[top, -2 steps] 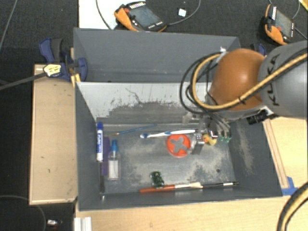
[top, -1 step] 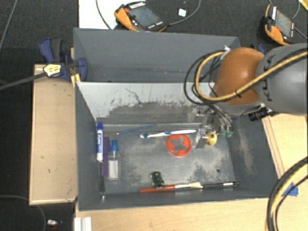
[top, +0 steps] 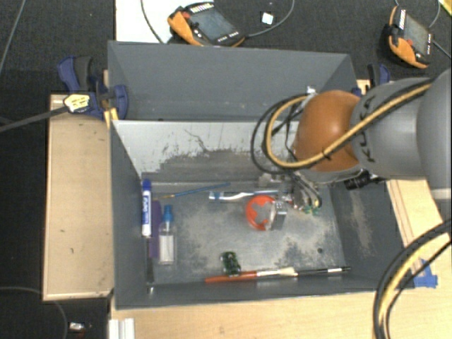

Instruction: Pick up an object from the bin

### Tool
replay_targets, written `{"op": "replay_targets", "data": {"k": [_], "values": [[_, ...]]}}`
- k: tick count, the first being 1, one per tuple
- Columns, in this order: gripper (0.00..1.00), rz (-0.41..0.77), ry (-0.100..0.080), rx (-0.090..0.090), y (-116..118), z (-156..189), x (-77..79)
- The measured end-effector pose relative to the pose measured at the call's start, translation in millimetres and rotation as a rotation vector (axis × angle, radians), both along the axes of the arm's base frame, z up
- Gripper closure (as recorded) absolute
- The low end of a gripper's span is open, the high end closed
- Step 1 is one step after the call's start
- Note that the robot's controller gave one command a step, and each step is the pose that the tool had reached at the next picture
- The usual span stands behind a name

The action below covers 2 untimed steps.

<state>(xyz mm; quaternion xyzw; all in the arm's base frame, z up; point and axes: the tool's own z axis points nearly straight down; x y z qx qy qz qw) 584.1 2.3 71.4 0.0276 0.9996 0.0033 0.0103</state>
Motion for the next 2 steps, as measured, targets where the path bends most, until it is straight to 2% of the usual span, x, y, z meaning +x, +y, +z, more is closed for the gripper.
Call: {"op": "replay_targets", "data": {"k": [1,2], "values": [[1.00,-0.001,0.003,-0.005,7.9,0.1,3.6],[1.00,-0.001,0.003,-0.005,7.8,0.3,3.5]]}}
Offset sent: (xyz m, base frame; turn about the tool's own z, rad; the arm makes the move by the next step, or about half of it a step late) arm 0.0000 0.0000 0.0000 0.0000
